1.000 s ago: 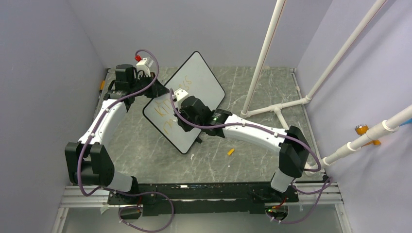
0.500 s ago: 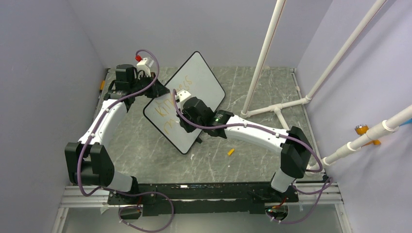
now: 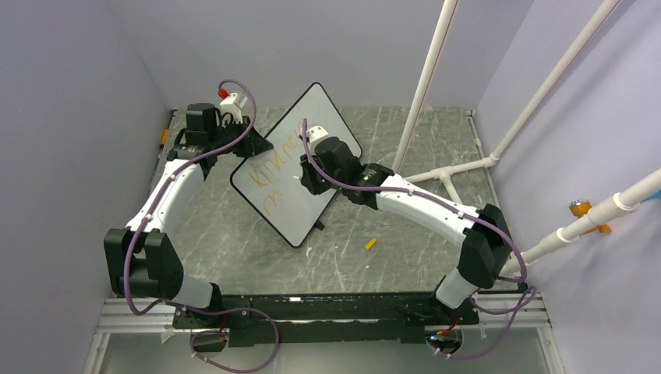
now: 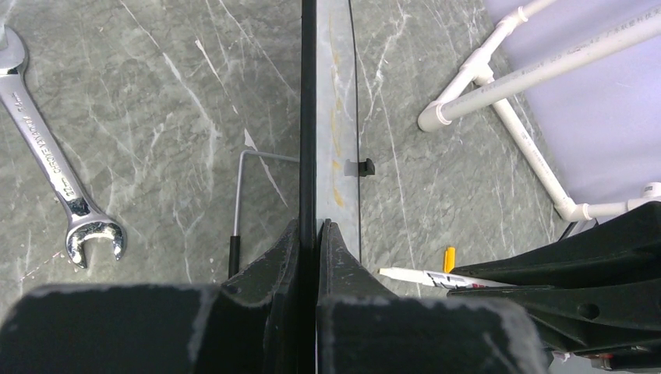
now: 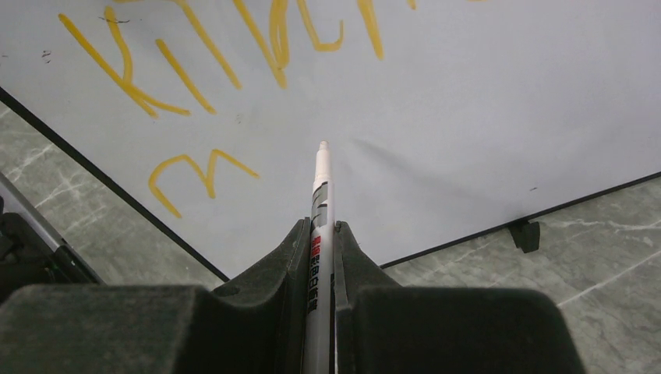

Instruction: Write a sentence on the whiteboard

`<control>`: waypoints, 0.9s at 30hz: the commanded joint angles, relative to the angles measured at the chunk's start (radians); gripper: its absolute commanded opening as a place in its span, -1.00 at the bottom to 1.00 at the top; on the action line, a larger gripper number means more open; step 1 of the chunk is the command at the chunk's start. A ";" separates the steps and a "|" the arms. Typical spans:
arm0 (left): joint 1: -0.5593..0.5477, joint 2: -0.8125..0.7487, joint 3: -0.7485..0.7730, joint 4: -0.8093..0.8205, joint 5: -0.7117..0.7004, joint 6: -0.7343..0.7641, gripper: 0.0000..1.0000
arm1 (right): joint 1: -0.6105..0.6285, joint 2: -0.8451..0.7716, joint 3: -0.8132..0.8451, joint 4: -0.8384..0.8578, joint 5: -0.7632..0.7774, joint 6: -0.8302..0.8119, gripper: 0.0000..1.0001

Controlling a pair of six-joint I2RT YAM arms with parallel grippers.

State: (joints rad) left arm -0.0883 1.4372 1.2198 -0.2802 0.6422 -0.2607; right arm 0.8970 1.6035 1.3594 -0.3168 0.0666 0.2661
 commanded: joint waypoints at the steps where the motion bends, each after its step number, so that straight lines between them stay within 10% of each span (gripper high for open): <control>1: -0.002 -0.023 0.022 0.054 -0.032 0.083 -1.00 | -0.004 0.013 0.044 0.029 -0.035 0.003 -1.00; 27: -0.003 -0.023 0.023 0.057 -0.019 0.082 -1.00 | 0.037 0.083 0.082 0.028 -0.146 -0.022 -1.00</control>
State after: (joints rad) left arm -0.0883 1.4372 1.2198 -0.2775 0.6506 -0.2600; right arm 0.9070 1.6871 1.4258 -0.3134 -0.0418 0.2565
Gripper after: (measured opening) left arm 0.107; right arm 0.141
